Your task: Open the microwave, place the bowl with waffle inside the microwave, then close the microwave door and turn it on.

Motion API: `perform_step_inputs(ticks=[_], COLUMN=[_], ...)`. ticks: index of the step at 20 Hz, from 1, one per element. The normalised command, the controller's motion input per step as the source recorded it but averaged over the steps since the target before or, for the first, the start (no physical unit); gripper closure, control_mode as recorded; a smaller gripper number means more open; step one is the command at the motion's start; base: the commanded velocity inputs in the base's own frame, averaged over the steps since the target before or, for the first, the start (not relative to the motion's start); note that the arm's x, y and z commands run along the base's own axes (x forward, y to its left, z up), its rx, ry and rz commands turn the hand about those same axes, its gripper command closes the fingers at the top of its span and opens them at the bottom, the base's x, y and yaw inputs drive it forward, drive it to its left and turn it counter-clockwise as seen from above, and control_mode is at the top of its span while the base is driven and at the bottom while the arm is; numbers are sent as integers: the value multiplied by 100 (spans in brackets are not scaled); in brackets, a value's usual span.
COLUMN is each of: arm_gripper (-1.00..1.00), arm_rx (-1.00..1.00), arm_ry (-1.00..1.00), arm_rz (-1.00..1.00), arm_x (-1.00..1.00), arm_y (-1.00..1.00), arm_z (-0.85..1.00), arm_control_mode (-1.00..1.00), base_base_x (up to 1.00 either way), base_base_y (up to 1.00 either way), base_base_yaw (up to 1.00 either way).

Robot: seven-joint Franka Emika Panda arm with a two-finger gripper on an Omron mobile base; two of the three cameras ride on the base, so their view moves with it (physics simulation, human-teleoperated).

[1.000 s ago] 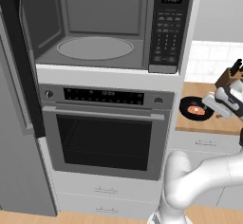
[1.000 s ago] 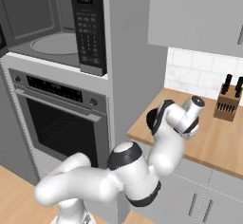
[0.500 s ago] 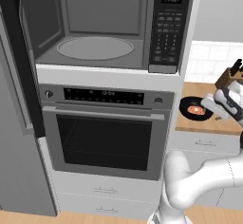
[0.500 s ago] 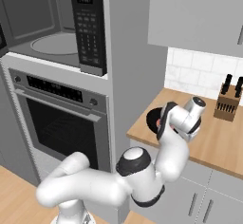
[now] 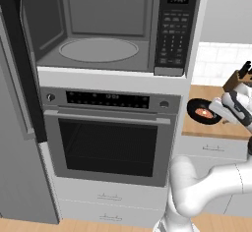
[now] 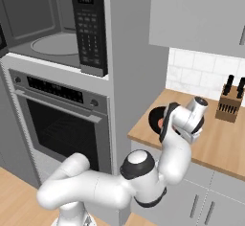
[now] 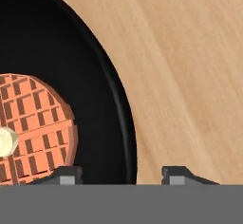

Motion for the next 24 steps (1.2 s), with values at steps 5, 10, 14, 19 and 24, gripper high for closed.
perform_step_inputs(ticks=[5,10,14,19,24], arm_gripper=[100,100,100,100,100], arm_rx=[0,0,2,6,1], arm_ry=[0,-5,-18,-22,-6], arm_rz=[-4,-4,-5,-17,-25], arm_x=[0,-22,-71,-99,-100], arm_y=[11,6,0,-16,-2], arm_z=[-7,0,4,25,41], arm_control_mode=[-100,-100,-100,-100,-100], base_base_x=[0,0,0,0,0], base_base_y=[0,0,0,0,0], base_base_yaw=[0,0,0,0,0])
